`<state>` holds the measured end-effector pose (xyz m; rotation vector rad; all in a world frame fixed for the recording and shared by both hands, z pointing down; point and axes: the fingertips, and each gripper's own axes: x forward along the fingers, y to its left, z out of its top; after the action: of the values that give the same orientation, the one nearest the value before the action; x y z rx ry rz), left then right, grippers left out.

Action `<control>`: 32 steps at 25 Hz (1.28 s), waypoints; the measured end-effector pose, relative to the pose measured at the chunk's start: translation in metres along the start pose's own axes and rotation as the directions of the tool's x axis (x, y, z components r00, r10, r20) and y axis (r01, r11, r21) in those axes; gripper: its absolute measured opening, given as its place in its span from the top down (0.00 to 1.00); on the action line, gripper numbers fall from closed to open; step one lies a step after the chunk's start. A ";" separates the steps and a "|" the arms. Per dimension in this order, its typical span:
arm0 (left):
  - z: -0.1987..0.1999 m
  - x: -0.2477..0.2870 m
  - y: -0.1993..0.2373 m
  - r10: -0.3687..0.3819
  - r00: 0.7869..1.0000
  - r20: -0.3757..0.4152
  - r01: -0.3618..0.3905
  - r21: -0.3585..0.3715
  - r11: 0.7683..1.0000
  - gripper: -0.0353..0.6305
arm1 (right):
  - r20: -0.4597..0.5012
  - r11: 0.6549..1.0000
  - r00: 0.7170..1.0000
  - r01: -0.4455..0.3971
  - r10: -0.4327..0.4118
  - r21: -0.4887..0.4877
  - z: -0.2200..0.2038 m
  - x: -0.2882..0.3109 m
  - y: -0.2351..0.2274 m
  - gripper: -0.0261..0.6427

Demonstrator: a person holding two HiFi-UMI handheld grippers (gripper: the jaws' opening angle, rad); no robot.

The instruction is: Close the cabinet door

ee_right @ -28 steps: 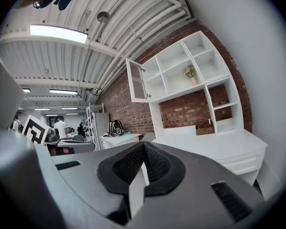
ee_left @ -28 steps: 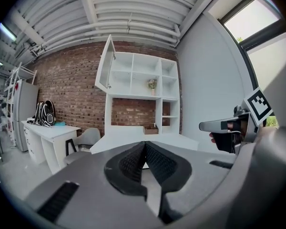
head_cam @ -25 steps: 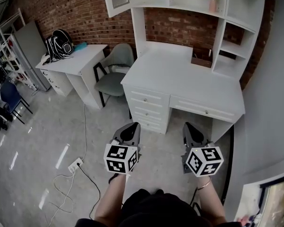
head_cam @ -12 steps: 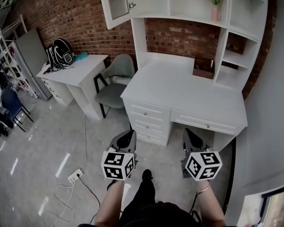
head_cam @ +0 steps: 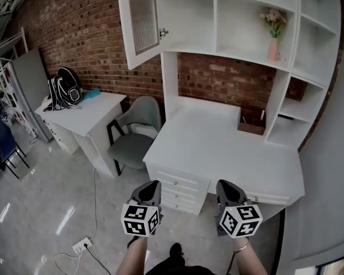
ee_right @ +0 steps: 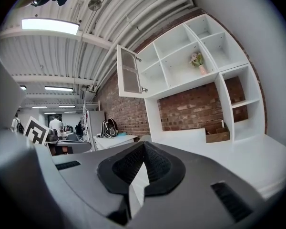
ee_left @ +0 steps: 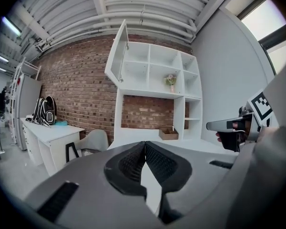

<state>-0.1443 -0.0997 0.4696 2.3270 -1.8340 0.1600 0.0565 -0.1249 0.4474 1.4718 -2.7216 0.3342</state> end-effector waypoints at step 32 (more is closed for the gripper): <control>0.274 0.182 0.210 0.123 0.933 0.338 -0.157 0.073 0.985 0.71 | 0.103 0.980 0.990 -0.076 0.096 -0.182 0.152 0.259 -0.035 0.96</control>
<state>-0.3120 -0.3760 0.2503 2.4081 -2.1982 -0.1386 -0.0457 -0.3880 0.3382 1.3689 -2.8196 0.0090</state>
